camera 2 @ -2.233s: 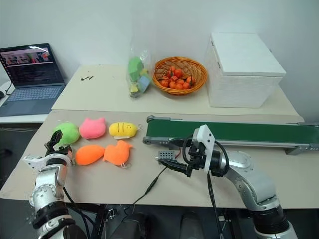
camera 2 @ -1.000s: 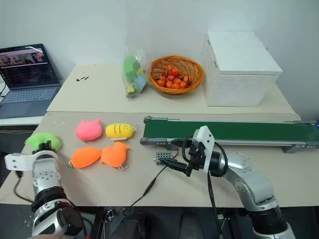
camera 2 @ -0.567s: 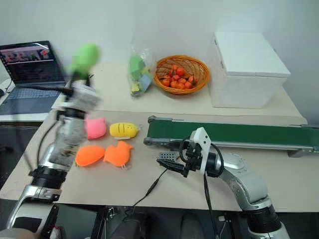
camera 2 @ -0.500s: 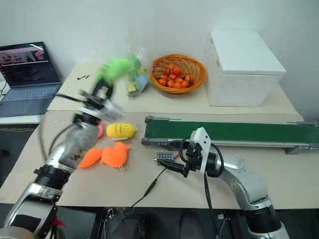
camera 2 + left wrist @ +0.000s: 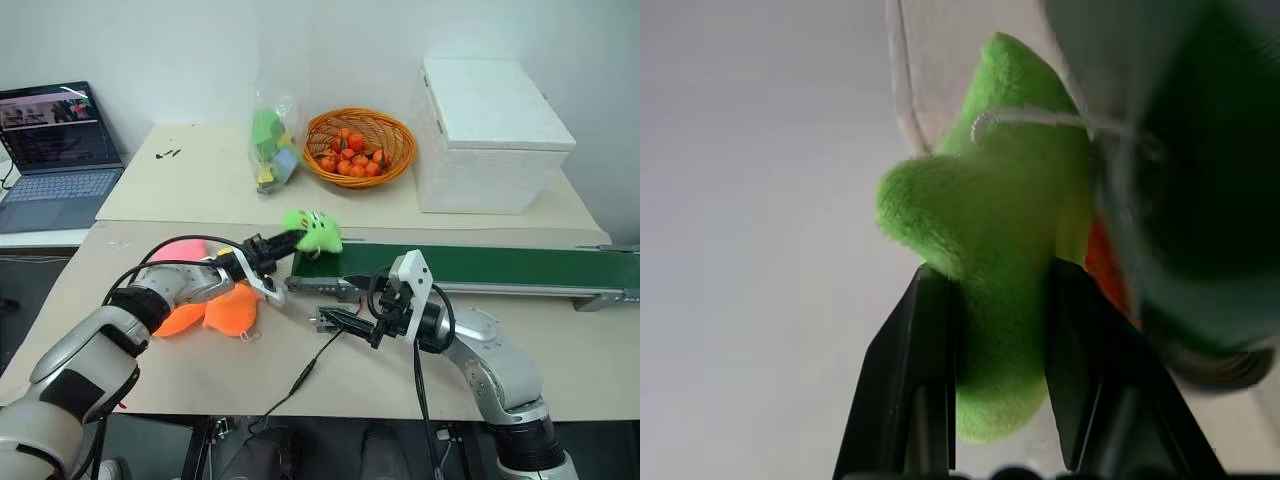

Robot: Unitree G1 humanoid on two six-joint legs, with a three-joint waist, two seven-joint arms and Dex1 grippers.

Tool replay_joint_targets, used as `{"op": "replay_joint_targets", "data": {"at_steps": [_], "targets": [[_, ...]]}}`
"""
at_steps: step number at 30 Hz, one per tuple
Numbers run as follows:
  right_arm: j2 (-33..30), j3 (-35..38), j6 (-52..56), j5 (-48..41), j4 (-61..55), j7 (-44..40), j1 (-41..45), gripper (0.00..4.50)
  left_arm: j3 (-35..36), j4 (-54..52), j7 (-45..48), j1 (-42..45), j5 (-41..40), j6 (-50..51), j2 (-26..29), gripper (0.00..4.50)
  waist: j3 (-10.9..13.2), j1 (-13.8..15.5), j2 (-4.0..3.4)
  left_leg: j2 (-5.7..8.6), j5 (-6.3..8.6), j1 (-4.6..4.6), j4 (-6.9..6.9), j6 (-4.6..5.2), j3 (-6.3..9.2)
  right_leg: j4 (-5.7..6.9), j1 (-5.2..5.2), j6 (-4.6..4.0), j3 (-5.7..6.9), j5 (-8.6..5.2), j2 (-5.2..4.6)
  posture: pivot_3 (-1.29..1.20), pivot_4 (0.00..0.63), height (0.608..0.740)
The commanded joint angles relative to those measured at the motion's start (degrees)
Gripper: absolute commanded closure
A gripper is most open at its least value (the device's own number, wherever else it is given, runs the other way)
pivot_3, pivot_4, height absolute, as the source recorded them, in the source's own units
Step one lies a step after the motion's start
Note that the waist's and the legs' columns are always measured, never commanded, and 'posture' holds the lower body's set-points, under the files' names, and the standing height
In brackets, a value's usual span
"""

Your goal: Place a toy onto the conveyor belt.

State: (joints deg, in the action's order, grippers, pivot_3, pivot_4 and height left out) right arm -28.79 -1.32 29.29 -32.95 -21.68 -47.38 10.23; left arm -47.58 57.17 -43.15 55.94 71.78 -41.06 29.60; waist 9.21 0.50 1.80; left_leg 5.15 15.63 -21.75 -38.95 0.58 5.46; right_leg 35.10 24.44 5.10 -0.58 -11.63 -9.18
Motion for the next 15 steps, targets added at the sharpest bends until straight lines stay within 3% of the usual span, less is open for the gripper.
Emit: {"op": "replay_joint_targets", "data": {"at_steps": [1,5,6,7,12,14,15], "targets": [[0.10,1.61,-0.85,-1.58,-2.57,0.20,0.15,0.00,-2.38,3.24,-2.58,1.98,0.65,-2.16,-0.69,3.29,0.00,0.00,0.00,0.00,0.00,-0.03,0.00,0.00,0.00,0.00,0.03,0.00,0.00,0.00,0.00,0.00,0.150,0.740],[0.30,1.95,-1.13,-1.86,-2.76,0.15,-0.14,0.00,-3.32,5.98,-2.38,2.75,-0.16,-3.11,-0.76,3.29,0.00,-0.02,0.00,-0.01,-0.01,-0.02,-0.03,0.00,0.00,-0.01,0.06,0.00,0.00,0.00,0.00,0.00,0.150,0.740],[0.30,1.98,-1.35,-1.88,-2.80,-0.09,-0.26,0.00,-3.28,6.57,-2.14,2.93,-0.62,-3.59,-0.69,2.76,0.00,-0.04,0.00,-0.01,0.00,-0.01,-0.04,0.00,0.00,-0.01,0.06,0.00,0.00,0.00,0.00,0.00,0.150,0.740],[0.21,2.00,-2.00,-1.51,-2.69,-0.38,-0.47,0.00,-3.08,7.03,-2.02,3.08,-1.14,-3.74,-0.58,2.60,0.00,-0.03,0.00,-0.01,0.01,0.01,-0.05,0.02,-0.01,-0.01,0.05,0.00,-0.01,0.00,0.00,0.00,0.150,0.740],[1.21,4.66,-5.32,-3.45,-1.85,-2.23,-1.67,0.00,-3.33,8.09,-1.85,3.72,-1.95,-3.27,-0.02,0.75,0.00,-0.25,0.00,-0.03,0.13,0.27,-0.04,0.23,-0.02,0.01,-0.12,0.01,-0.04,-0.01,0.01,0.00,0.150,0.740],[1.42,5.43,-6.06,-4.10,-1.11,-2.85,-2.04,0.00,-3.32,8.63,-1.13,3.89,-2.40,-2.73,0.12,0.13,0.00,-0.47,0.00,-0.03,0.13,0.37,-0.04,0.24,-0.03,0.02,-0.20,0.01,-0.06,-0.01,0.01,0.00,0.150,0.740],[1.69,5.83,-6.26,-4.68,-0.69,-3.06,-2.11,0.00,-3.30,8.86,-0.84,3.97,-2.55,-2.58,0.21,0.06,-0.01,-0.57,0.00,-0.03,0.13,0.41,-0.04,0.24,-0.05,0.03,-0.22,0.01,-0.09,-0.01,0.01,0.00,0.150,0.740]]}}
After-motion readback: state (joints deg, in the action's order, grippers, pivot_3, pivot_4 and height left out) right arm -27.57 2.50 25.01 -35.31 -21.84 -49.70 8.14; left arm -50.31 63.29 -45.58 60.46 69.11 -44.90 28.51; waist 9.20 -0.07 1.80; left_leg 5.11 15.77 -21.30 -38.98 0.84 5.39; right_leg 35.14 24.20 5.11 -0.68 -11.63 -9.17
